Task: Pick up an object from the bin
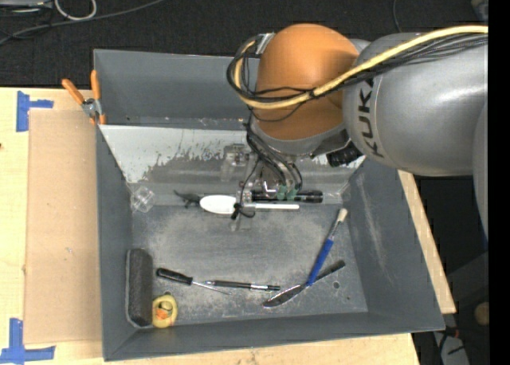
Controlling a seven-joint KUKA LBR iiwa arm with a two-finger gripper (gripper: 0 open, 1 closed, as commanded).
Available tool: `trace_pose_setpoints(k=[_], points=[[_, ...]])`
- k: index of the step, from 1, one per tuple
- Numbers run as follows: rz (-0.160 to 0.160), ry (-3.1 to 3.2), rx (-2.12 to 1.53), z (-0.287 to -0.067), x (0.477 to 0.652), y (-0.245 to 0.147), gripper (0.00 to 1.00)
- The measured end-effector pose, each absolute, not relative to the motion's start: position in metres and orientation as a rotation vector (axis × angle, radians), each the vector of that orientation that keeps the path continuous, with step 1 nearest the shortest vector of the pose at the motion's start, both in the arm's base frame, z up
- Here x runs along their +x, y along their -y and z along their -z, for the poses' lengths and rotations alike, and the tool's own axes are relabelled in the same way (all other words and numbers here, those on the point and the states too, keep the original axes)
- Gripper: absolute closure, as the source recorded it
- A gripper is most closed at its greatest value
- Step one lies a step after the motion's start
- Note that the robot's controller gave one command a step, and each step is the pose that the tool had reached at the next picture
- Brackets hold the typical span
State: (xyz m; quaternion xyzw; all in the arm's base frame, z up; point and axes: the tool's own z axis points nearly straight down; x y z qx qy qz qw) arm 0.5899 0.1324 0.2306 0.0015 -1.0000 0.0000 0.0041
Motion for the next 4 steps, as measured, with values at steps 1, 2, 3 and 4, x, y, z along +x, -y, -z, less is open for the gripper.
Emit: trace_pose_setpoints(k=[1, 2, 3, 4], points=[[0.001, 3.141, -0.001, -0.235, 0.592, -0.132, 0.00], [0.003, 3.140, 0.098, -0.146, 0.540, -0.165, 0.00], [0.002, 3.123, 0.421, -0.079, 0.531, -0.137, 0.00], [0.003, 3.143, -0.019, -0.070, 0.527, -0.190, 0.00]])
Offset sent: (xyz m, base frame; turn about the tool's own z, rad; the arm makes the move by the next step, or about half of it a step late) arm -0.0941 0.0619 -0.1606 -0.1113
